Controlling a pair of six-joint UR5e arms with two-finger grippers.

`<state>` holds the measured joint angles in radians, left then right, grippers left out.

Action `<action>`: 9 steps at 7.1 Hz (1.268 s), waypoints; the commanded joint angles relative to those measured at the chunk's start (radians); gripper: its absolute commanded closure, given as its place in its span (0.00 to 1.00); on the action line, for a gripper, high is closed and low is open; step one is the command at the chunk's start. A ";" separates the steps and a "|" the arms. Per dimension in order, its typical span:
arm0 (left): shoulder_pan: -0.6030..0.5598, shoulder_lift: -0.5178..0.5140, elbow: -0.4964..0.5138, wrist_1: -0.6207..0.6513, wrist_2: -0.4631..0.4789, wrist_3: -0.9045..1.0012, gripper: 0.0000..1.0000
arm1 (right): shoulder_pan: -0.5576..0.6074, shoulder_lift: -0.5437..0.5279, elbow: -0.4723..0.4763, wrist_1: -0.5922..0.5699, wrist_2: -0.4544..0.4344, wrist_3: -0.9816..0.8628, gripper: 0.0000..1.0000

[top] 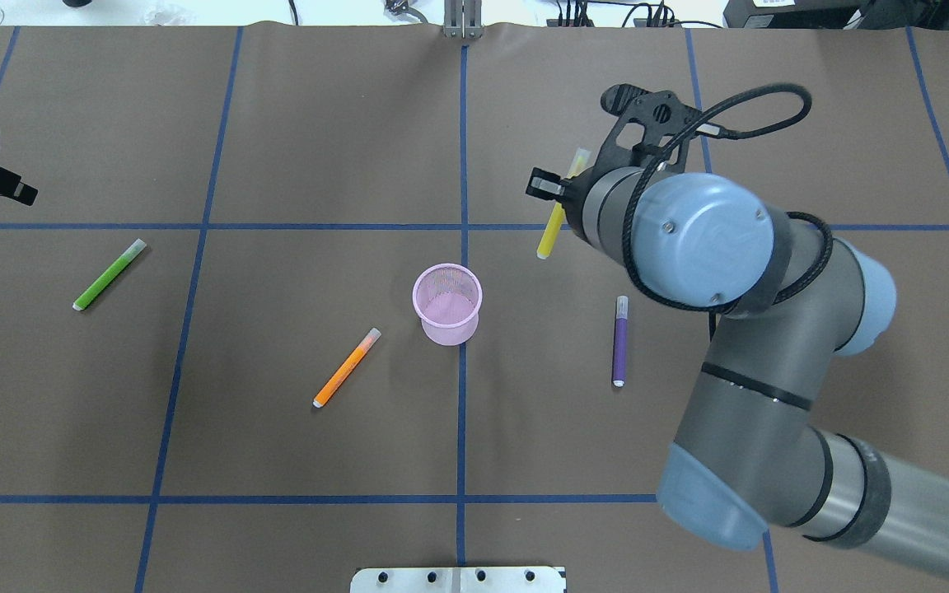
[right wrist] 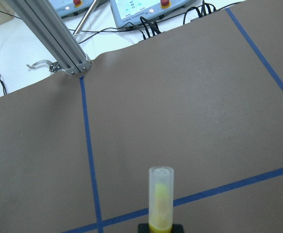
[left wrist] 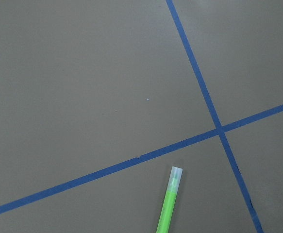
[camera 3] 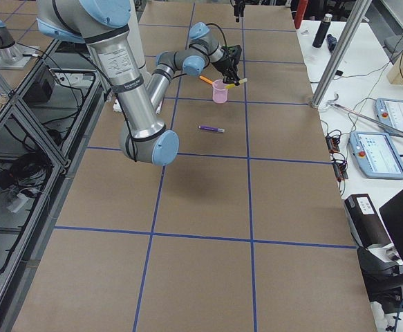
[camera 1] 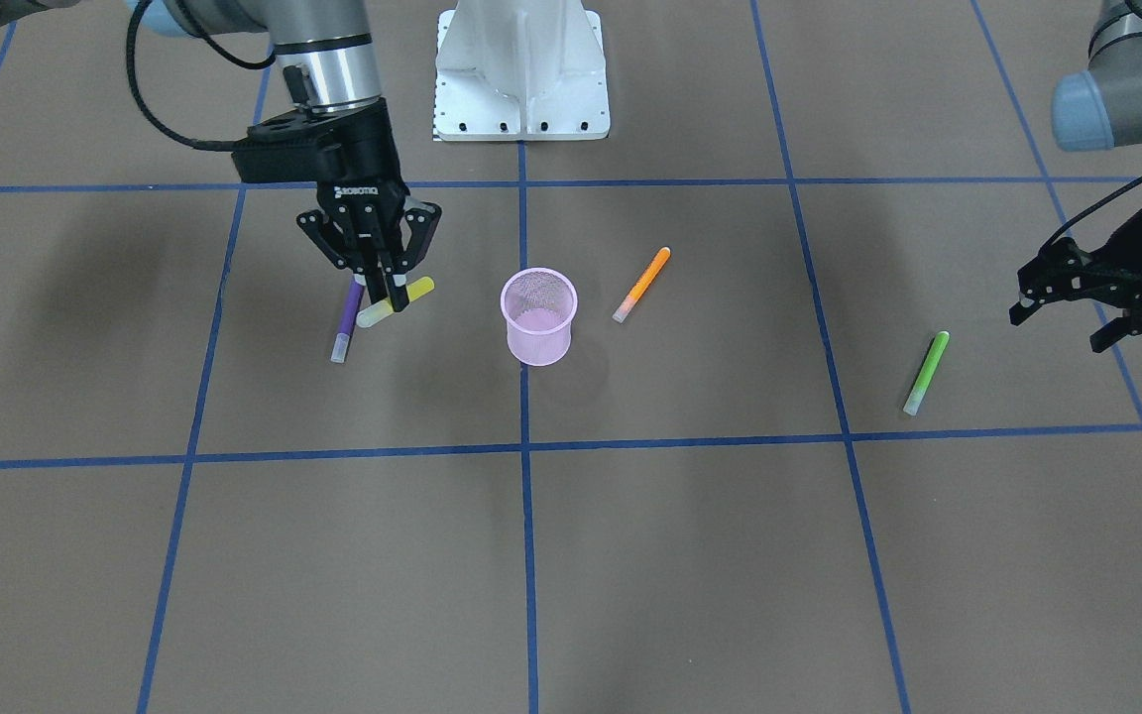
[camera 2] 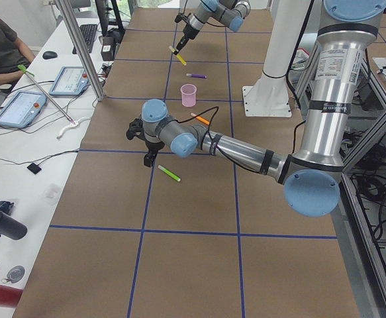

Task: Collect pens into pen holder
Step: 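Carry the yellow pen with the right gripper over the pink cup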

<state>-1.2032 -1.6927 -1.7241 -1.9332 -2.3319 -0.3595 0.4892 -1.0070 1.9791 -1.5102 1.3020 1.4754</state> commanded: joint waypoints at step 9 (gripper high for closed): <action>0.004 -0.008 0.008 0.003 0.002 0.002 0.00 | -0.182 0.110 -0.227 0.208 -0.254 -0.176 1.00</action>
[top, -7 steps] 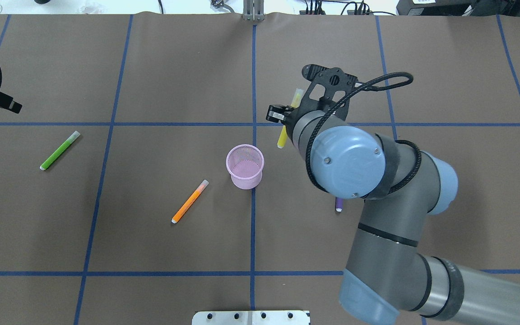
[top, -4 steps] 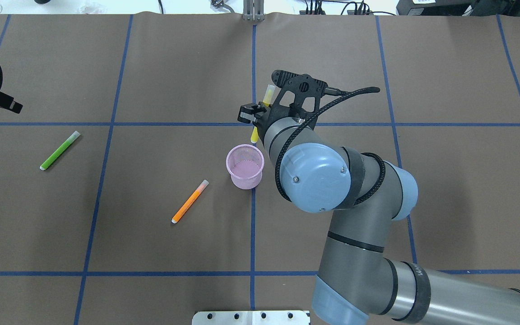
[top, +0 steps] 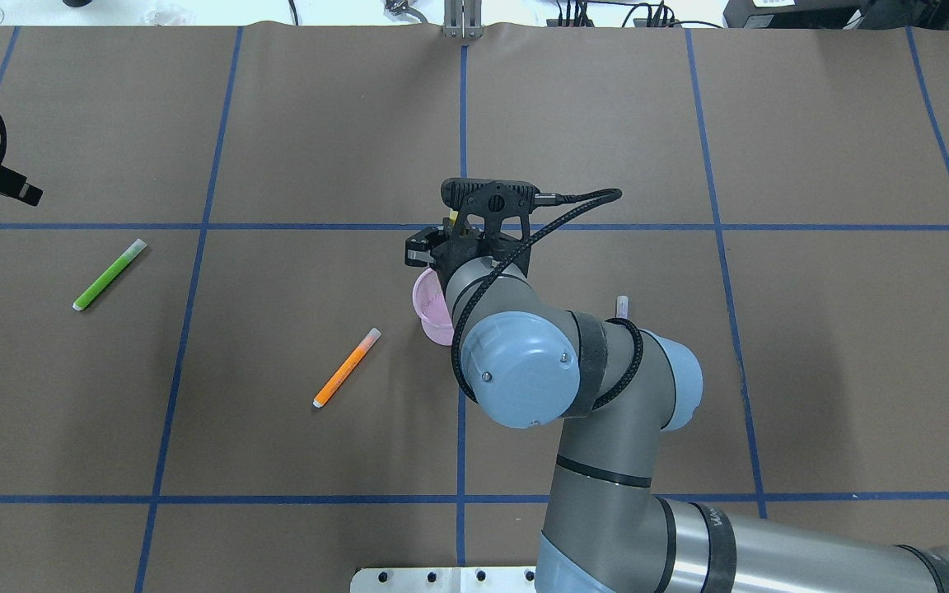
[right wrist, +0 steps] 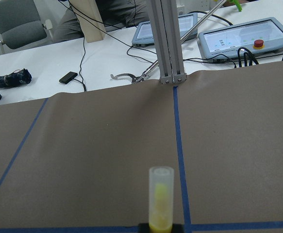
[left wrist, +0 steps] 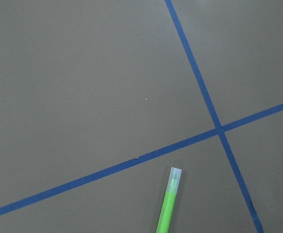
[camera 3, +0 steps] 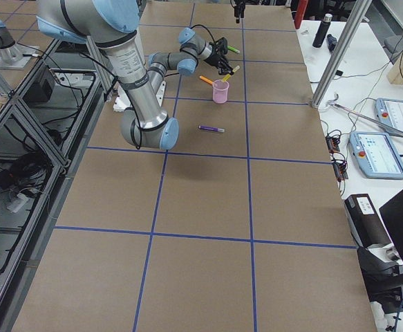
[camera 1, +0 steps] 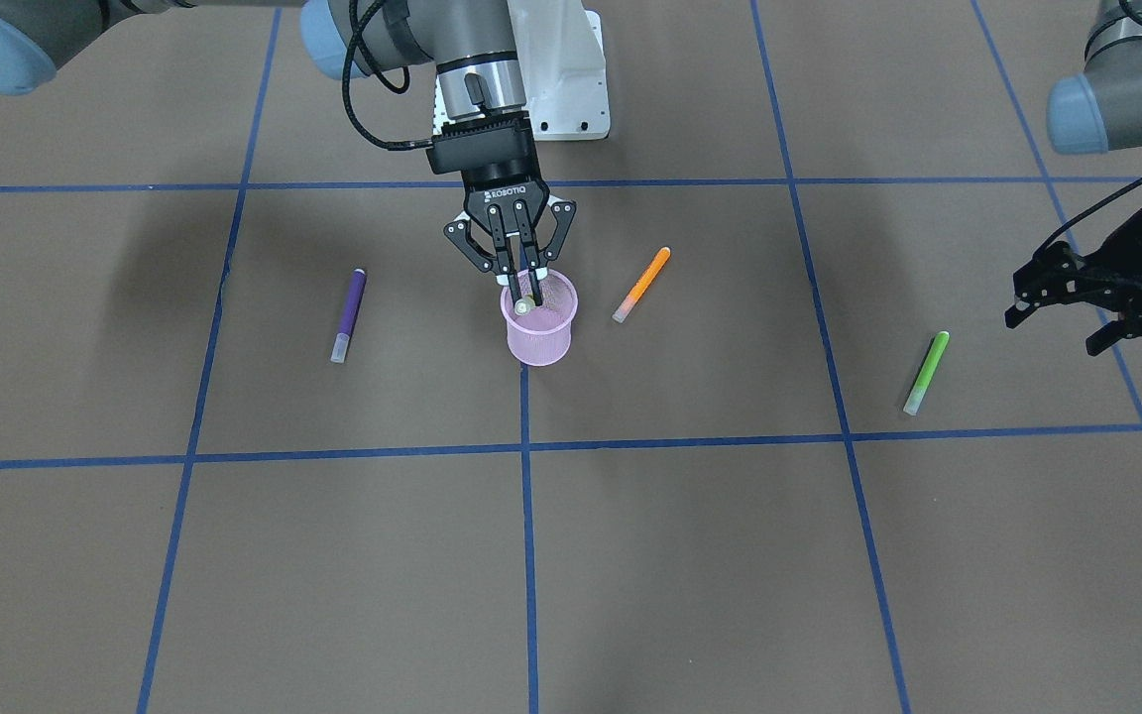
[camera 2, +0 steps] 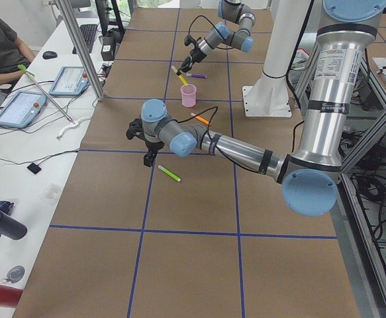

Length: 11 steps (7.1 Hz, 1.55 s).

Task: Collect pens into pen holder
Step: 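Lower the yellow pen into the pink cup and open the right gripper, then withdraw the right arm while the left gripper grasps the green pen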

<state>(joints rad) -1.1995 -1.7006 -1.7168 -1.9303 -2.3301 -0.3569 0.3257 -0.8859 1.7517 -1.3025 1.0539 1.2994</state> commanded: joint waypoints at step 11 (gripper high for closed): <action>0.225 -0.092 0.167 0.005 0.080 0.010 0.02 | 0.267 -0.325 0.245 0.078 0.502 0.011 0.14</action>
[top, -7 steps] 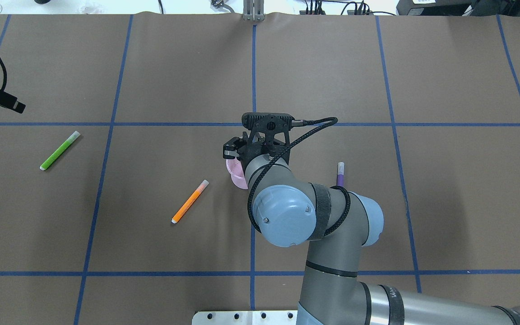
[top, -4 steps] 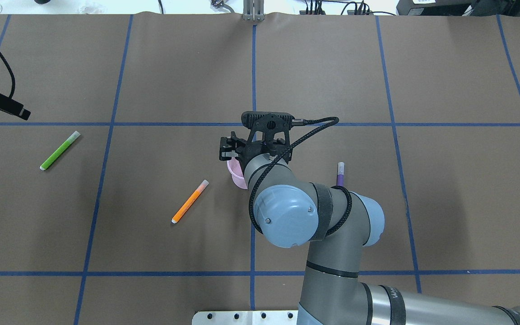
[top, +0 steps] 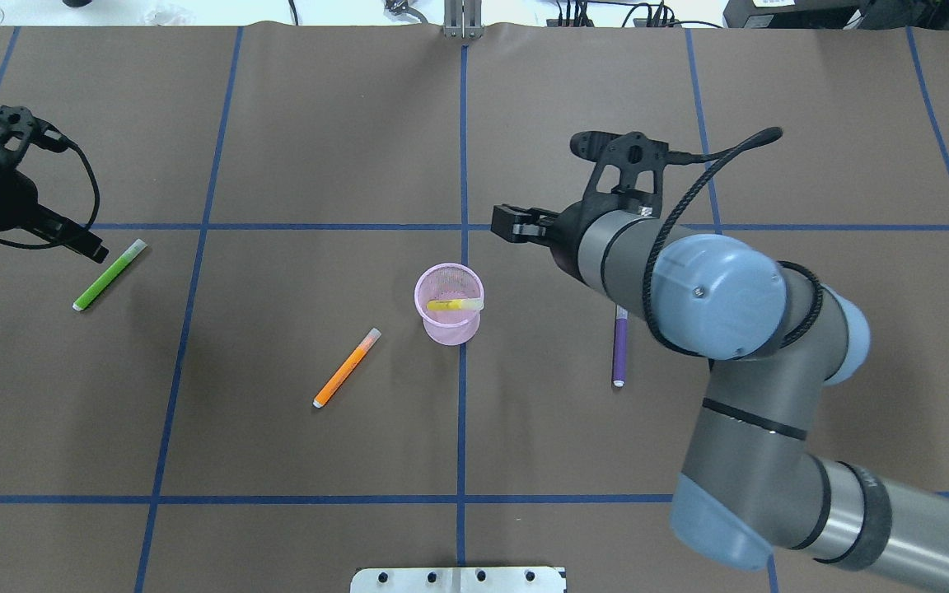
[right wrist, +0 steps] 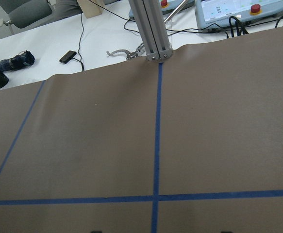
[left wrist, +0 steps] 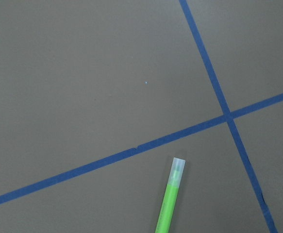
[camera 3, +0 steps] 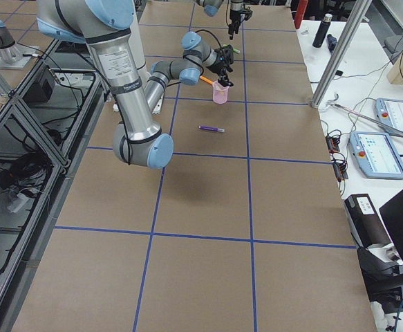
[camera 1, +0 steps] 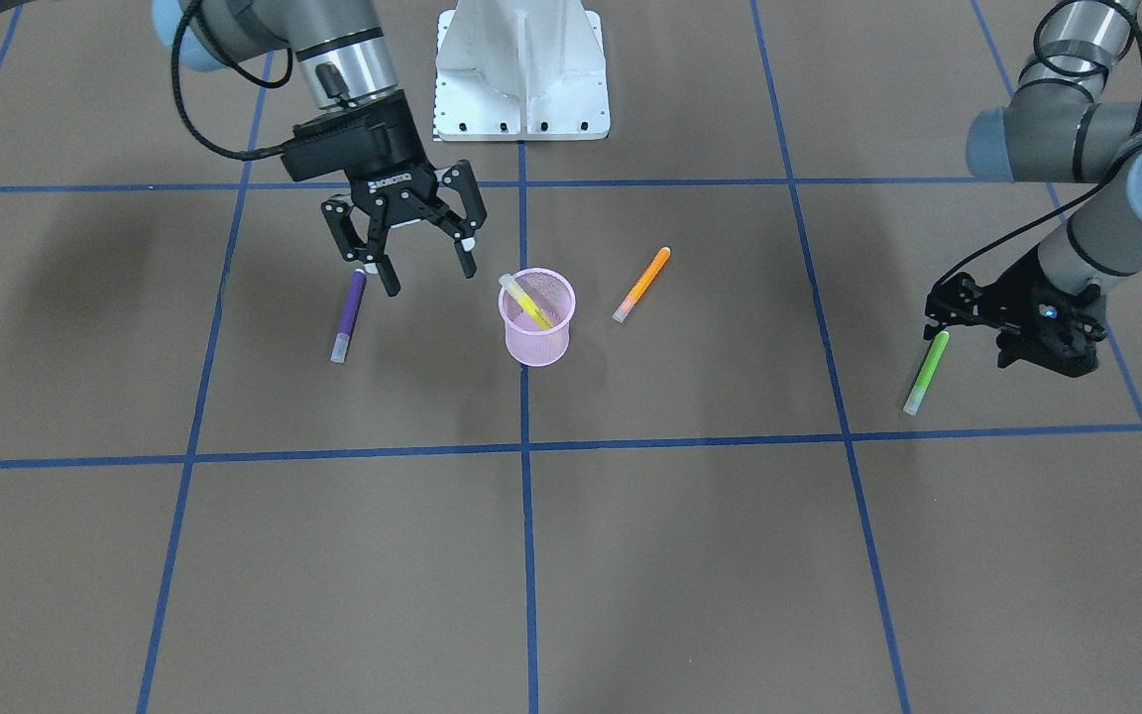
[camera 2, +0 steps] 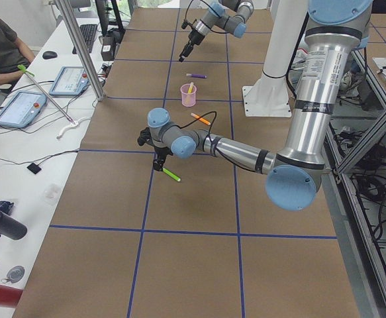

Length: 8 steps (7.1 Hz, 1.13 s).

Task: Collect pens into pen holder
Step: 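Withdraw the right arm while the left gripper grasps the green pen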

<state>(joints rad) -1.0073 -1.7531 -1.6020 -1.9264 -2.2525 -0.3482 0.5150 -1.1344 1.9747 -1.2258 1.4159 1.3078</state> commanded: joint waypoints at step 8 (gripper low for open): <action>0.059 -0.149 0.137 0.205 0.096 0.268 0.26 | 0.508 -0.295 -0.040 0.005 0.760 -0.151 0.02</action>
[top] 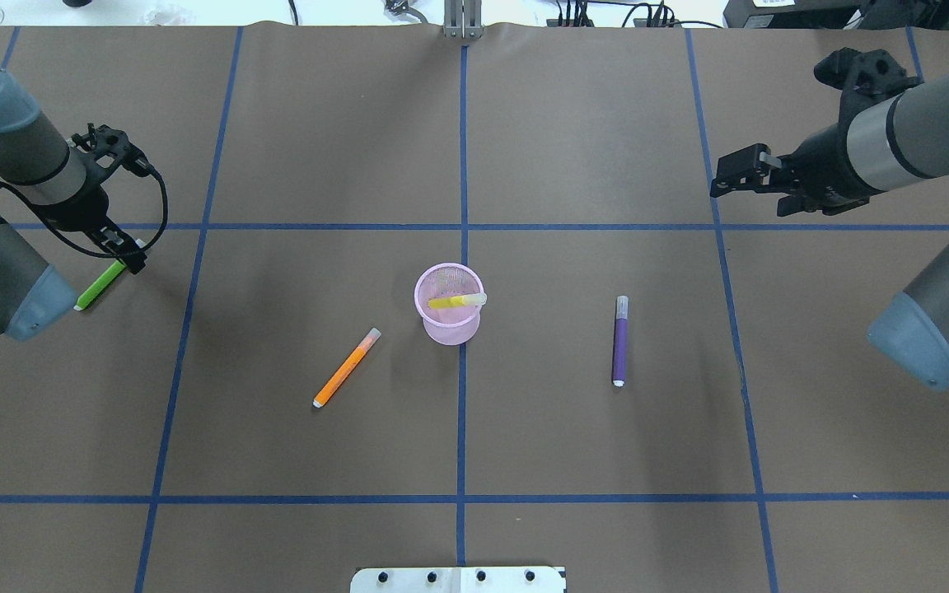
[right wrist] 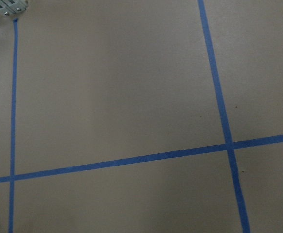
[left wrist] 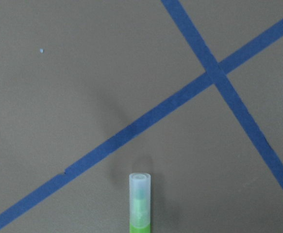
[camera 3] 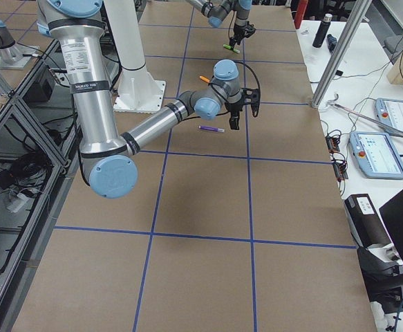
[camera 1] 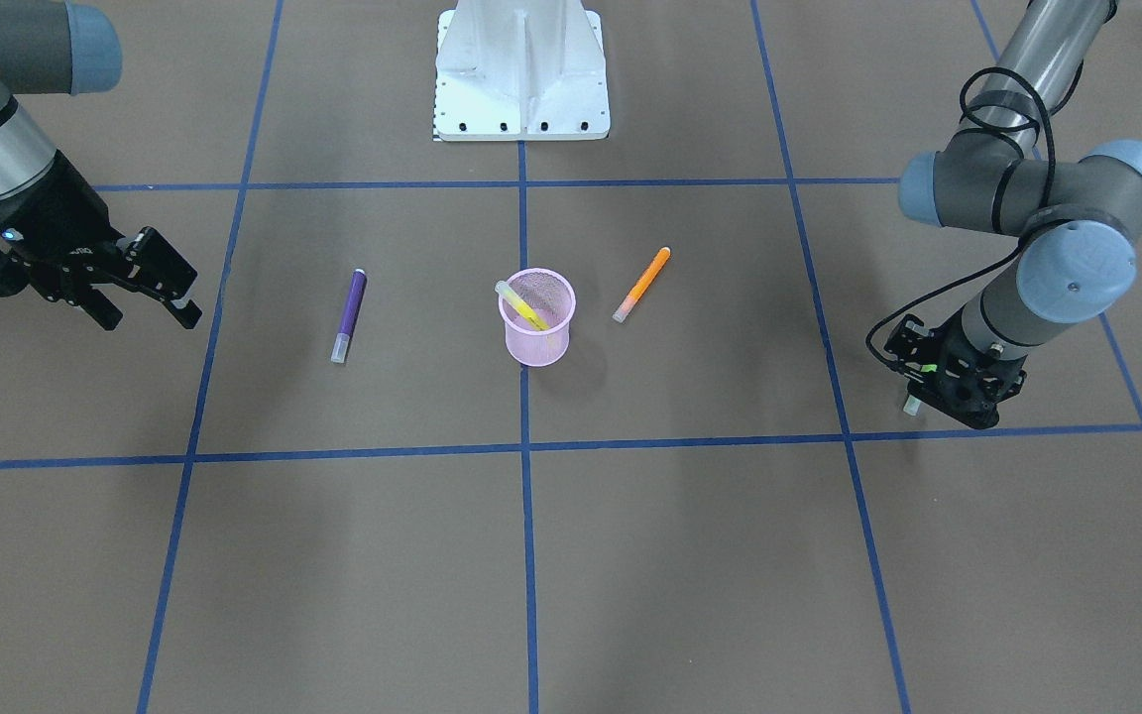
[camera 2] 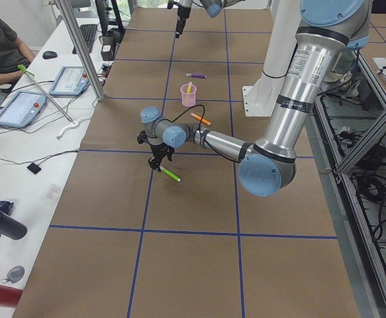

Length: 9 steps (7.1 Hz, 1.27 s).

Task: Collect pens into pen holder
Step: 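Withdraw the right arm while the left gripper grasps the green pen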

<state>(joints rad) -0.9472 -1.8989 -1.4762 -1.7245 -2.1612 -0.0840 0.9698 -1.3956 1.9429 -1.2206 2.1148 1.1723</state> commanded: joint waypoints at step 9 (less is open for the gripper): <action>0.008 -0.023 0.060 0.000 -0.002 0.004 0.53 | 0.115 -0.048 -0.039 0.001 0.157 -0.076 0.01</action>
<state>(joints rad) -0.9396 -1.9220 -1.4180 -1.7236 -2.1639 -0.0798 1.0848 -1.4447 1.9037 -1.2196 2.2718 1.0932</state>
